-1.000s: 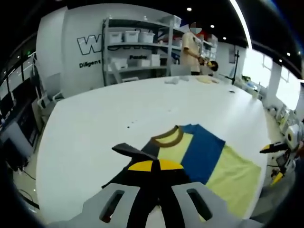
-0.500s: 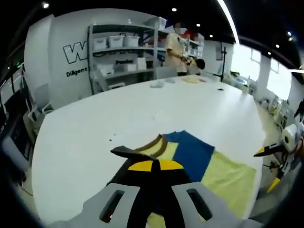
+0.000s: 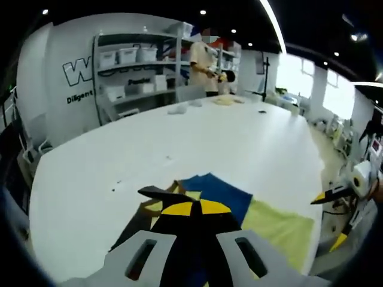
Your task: Fold the garment on the visible template until the final outline fits inside the template.
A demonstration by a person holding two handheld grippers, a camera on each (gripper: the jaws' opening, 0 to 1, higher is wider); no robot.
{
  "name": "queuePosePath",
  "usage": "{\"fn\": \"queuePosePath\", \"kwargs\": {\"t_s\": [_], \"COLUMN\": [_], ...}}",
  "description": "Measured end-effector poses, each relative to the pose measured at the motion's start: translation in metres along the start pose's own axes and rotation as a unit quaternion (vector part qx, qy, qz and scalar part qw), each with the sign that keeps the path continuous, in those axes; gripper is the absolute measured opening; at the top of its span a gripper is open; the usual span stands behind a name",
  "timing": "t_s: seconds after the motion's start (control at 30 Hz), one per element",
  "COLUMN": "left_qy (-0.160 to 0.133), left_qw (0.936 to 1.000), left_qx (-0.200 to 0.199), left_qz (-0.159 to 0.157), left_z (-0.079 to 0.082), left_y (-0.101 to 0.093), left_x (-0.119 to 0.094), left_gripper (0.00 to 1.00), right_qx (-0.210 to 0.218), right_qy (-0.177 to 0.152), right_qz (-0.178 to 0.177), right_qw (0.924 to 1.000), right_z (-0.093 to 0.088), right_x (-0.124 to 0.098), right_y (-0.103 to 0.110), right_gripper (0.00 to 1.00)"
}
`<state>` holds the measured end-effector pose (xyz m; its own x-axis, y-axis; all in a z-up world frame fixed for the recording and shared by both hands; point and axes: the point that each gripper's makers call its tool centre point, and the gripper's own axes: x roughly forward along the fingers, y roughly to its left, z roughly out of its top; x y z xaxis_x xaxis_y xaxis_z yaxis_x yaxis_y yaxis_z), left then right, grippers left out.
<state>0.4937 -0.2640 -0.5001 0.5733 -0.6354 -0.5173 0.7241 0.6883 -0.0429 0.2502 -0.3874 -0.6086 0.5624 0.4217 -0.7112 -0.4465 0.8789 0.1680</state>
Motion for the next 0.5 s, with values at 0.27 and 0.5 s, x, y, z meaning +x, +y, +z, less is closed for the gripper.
{"fn": "queuePosePath", "kwargs": {"t_s": [0.27, 0.5], "left_qy": [0.003, 0.01], "left_qw": [0.9999, 0.9994], "left_qx": [0.008, 0.014], "left_qz": [-0.013, -0.03], "left_z": [0.002, -0.003], "left_y": [-0.016, -0.037], "left_x": [0.016, 0.028], "left_gripper": [0.0, 0.0], "right_qx": [0.006, 0.005], "right_qy": [0.002, 0.006], "right_qz": [-0.005, -0.006], "right_qw": [1.0, 0.9999], "right_z": [-0.003, -0.005], "right_x": [-0.002, -0.001], "right_y": [-0.002, -0.002], "right_gripper": [0.99, 0.99]}}
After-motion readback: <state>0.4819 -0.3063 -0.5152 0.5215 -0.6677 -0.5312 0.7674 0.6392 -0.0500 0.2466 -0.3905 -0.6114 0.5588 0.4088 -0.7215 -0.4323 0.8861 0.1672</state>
